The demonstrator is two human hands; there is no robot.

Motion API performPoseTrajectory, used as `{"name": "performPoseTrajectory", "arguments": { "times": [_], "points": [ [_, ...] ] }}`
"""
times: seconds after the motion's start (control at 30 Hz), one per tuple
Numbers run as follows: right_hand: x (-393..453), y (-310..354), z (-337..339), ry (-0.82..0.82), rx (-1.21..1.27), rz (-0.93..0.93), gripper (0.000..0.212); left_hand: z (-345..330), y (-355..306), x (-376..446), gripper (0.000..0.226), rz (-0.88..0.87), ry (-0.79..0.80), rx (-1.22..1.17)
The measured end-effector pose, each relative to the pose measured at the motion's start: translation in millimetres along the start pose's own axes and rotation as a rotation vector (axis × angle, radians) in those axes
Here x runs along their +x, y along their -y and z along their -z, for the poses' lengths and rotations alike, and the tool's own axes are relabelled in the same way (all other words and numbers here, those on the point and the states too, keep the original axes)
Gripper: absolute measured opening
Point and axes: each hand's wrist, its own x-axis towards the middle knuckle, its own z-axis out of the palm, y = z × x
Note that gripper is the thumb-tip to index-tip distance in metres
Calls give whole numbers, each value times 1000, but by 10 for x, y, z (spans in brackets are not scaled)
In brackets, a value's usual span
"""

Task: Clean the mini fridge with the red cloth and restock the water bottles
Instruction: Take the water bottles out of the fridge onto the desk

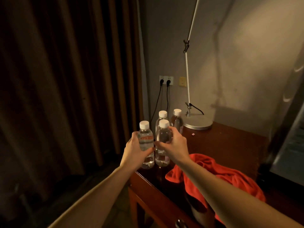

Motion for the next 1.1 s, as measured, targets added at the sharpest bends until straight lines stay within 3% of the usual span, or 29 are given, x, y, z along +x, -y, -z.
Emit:
{"name": "performPoseTrajectory", "arguments": {
  "times": [0.2, 0.4, 0.6, 1.0, 1.1],
  "points": [
    [3, 8, 46, 63, -43, 5, 70, -22, 49, 1, 57, 22, 54, 41],
    [-192, -17, 301, 117, -245, -37, 72, 52, 68, -195, 33, 51, 294, 318],
    [-543, -182, 897, 58, -566, -33, 66, 3, -172, -465, 48, 54, 223, 519],
    [-1417, -486, 2828, -137, -792, -203, 63, -1359, -1603, -930, 51, -391, 373, 579],
    [-1548, -564, 3349, -199, -793, -341, 67, -1759, -2010, -1012, 56, -484, 441, 534]
  ]
}}
